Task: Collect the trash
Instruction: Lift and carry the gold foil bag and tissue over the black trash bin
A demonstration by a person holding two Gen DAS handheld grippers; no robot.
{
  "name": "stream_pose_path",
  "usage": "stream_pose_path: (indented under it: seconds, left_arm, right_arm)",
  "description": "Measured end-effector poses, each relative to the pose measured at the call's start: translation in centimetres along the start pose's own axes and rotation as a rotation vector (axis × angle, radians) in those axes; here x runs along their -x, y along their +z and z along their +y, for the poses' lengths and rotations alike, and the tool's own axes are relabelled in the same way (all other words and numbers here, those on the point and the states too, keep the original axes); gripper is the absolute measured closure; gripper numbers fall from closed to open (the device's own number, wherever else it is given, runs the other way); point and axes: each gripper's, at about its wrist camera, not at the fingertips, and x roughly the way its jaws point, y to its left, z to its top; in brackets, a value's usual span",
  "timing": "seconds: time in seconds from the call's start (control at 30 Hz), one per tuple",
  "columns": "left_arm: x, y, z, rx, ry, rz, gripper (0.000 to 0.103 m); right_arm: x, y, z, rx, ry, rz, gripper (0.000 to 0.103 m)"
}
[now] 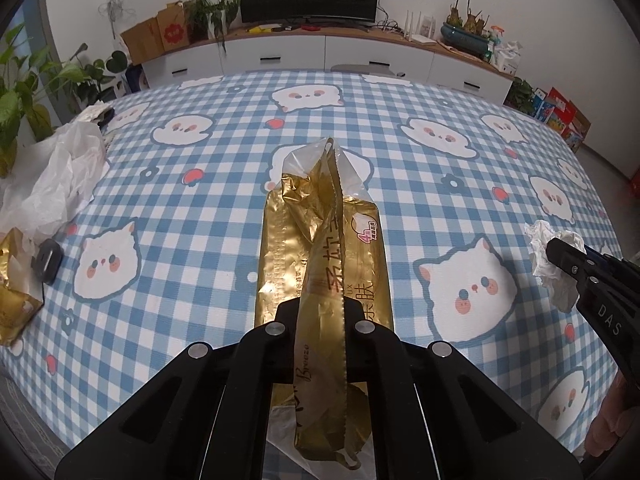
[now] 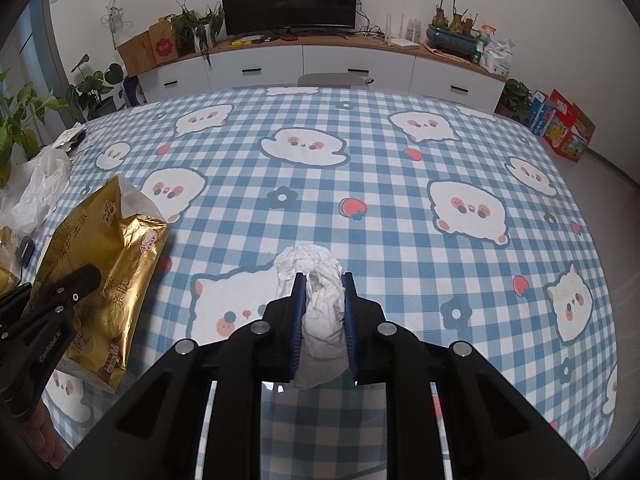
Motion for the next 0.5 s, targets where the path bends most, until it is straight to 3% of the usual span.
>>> stream_pose_path:
  seconds: [0.5]
  left_arm:
    - [5.8,-2.3,0.3,0.018,-0.045,-0.037,0.099]
  right_arm:
    - [5.6,-2.3,1.1,0.002,0.020,-0.038,0.087]
